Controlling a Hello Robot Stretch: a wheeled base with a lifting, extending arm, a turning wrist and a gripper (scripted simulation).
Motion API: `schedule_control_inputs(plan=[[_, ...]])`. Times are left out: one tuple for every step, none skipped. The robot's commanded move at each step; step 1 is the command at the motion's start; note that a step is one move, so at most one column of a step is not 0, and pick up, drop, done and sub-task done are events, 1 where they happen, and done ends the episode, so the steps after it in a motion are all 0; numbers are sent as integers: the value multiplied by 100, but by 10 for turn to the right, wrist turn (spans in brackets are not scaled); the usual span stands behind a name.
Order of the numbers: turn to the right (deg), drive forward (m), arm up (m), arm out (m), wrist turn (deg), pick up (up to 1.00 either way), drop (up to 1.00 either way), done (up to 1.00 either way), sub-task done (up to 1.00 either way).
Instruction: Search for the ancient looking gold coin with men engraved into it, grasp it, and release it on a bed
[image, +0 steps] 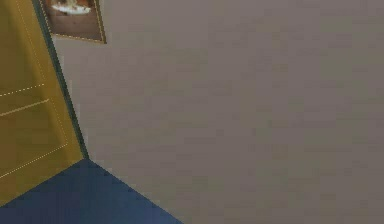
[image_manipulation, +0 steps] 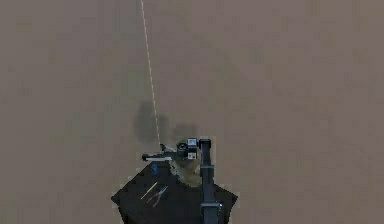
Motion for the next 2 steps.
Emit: schedule_control_inputs(plan=[[0, 0, 0, 0, 450, 0, 0, 0, 0], [0, 0, 0, 0, 150, 0, 0, 0, 0]])
